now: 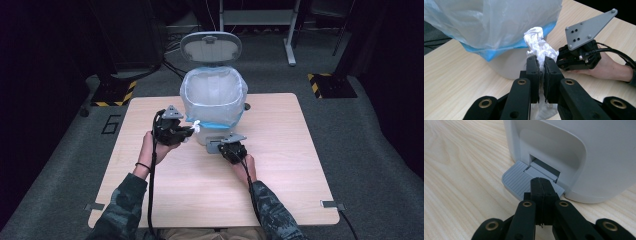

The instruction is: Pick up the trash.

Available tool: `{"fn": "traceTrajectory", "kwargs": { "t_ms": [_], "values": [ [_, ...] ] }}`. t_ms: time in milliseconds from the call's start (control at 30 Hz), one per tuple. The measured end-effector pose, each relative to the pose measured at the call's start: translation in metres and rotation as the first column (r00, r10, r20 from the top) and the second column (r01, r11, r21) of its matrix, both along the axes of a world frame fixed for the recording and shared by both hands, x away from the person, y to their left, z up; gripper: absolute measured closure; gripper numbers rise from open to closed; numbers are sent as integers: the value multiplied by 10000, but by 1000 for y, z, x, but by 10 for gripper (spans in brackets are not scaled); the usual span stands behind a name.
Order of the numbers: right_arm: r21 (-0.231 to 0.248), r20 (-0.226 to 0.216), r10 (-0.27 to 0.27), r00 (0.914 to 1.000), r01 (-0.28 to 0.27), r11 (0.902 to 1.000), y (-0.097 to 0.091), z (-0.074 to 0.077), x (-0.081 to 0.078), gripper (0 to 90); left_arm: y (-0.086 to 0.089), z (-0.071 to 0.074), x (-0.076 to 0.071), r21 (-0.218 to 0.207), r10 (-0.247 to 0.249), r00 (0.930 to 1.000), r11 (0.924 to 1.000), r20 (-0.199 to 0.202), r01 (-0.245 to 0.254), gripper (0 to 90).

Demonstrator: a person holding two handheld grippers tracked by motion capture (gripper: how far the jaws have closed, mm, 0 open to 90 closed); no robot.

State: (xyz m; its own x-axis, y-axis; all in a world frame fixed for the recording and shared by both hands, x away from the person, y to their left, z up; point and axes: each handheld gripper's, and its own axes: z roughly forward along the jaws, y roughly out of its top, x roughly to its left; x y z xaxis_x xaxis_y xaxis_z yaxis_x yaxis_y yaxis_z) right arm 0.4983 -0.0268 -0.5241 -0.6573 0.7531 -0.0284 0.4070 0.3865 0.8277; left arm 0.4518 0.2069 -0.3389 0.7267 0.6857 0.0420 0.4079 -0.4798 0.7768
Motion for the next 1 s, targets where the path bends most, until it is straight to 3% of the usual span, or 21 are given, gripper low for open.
{"fn": "traceTrajectory", "kwargs": {
  "t_ms": [367,1000],
  "values": [
    [11,5,37,10000,-37,10000,0,0,0,900,-1,22,6,-107,-49,9999,9999,113,51,838],
    [46,-17,84,10000,-84,10000,0,0,0,900,-9,62,19,173,-298,9985,9994,469,291,838]
  ]
}}
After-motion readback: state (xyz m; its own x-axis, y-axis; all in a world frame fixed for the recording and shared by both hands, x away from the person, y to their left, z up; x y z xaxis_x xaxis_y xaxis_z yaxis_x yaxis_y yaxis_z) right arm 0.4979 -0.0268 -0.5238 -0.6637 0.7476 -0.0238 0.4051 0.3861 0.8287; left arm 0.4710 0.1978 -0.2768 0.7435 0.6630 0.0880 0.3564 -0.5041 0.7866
